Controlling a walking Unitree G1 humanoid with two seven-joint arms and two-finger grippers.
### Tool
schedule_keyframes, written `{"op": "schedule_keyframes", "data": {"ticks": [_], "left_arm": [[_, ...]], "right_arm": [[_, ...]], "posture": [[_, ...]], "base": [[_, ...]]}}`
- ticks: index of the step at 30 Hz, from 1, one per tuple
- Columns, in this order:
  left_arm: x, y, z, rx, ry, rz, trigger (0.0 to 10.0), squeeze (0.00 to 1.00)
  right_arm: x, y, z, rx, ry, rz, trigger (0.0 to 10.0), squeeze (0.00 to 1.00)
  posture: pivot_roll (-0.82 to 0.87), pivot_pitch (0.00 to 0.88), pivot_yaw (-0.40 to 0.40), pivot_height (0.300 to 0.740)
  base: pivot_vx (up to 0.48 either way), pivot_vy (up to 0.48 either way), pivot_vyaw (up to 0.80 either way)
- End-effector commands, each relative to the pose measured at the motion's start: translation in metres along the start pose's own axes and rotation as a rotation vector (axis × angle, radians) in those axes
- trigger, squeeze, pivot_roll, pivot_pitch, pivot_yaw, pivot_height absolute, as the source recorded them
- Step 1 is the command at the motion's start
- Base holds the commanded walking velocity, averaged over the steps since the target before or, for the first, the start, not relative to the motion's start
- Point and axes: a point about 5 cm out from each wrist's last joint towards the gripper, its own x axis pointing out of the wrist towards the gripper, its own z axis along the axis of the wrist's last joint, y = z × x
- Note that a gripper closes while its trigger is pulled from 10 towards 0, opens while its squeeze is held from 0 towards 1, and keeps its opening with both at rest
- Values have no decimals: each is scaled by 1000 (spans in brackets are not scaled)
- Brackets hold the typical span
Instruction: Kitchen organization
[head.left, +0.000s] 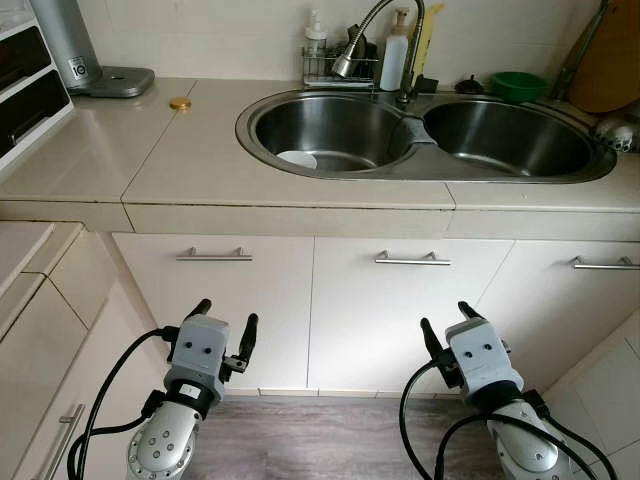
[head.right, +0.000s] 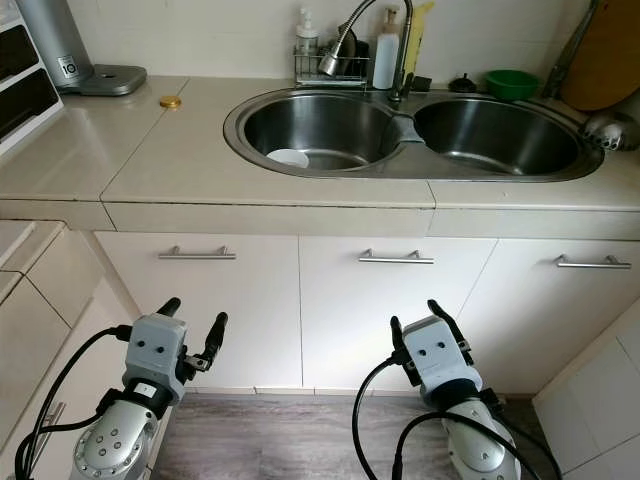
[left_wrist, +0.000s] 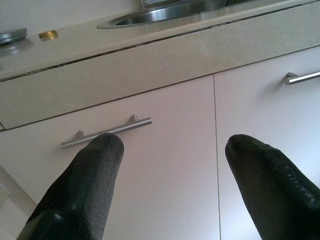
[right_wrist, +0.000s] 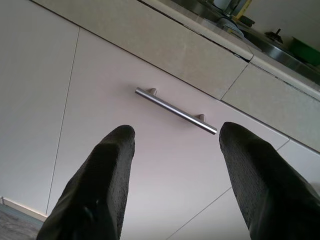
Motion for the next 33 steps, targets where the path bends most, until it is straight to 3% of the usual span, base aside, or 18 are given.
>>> {"op": "schedule_keyframes", "data": {"ticks": [1, 19, 22, 28, 33], "left_arm": [[60, -17, -5, -62, 31, -117, 10000, 0], [56, -13, 3, -14, -29, -118, 10000, 0], [51, -9, 10, 72, -64, -101, 10000, 0], [35, -1, 8, 64, -71, -55, 10000, 0], [25, -6, -2, 60, -49, -54, 10000, 0]], "right_arm": [[19, -9, 1, 4, -32, -117, 10000, 0], [14, -9, 1, -13, -43, -129, 10000, 0], [12, -12, 3, -59, -51, -145, 10000, 0], [8, -16, 10, -167, -77, -140, 10000, 0], [2, -24, 13, -213, -89, -146, 10000, 0]], "posture": [[-57, 0, -49, 740], [-58, 0, -52, 740], [-54, 0, -57, 740], [-49, 0, -73, 740], [-81, 0, -87, 740]], "base": [[0, 0, 0], [0, 0, 0], [0, 0, 0], [0, 0, 0], [0, 0, 0]]}}
